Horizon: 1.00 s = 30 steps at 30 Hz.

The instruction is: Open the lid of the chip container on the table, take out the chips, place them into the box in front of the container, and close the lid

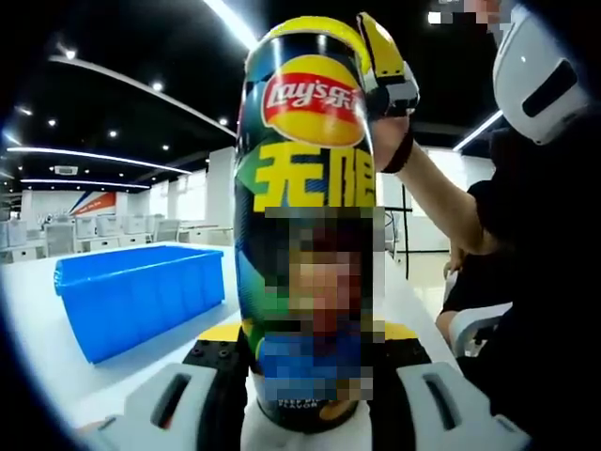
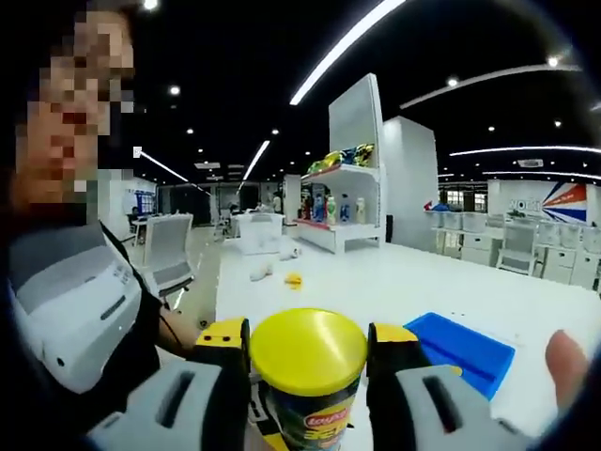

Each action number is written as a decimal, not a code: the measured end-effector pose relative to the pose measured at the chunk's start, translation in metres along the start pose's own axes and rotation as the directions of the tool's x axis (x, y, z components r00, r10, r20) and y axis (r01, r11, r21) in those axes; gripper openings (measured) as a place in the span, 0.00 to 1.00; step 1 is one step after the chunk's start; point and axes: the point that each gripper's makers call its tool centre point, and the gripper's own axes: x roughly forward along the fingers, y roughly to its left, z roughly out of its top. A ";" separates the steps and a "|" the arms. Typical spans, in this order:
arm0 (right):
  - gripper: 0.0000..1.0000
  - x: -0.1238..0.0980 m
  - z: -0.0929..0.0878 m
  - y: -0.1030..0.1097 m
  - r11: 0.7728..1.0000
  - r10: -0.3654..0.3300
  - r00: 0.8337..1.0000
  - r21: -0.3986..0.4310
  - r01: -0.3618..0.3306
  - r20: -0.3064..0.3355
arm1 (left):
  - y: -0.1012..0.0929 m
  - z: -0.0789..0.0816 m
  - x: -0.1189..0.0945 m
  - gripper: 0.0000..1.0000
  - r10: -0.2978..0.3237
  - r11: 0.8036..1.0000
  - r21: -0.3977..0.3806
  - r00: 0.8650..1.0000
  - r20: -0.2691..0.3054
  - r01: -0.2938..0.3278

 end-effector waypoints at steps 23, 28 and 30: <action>0.59 -0.017 0.037 -0.007 0.998 0.032 0.976 0.053 -0.045 0.217 | -0.001 0.000 0.000 0.50 0.000 1.000 0.008 1.000 -0.002 0.000; 0.04 -0.021 0.059 -0.027 0.975 -0.059 0.933 0.220 -0.022 0.354 | -0.001 0.000 0.000 0.50 -0.001 1.000 0.007 1.000 -0.001 0.001; 0.01 -0.006 0.044 -0.026 0.960 -0.057 0.950 0.279 -0.033 0.308 | -0.001 -0.001 0.000 0.50 -0.001 1.000 0.007 1.000 -0.001 0.001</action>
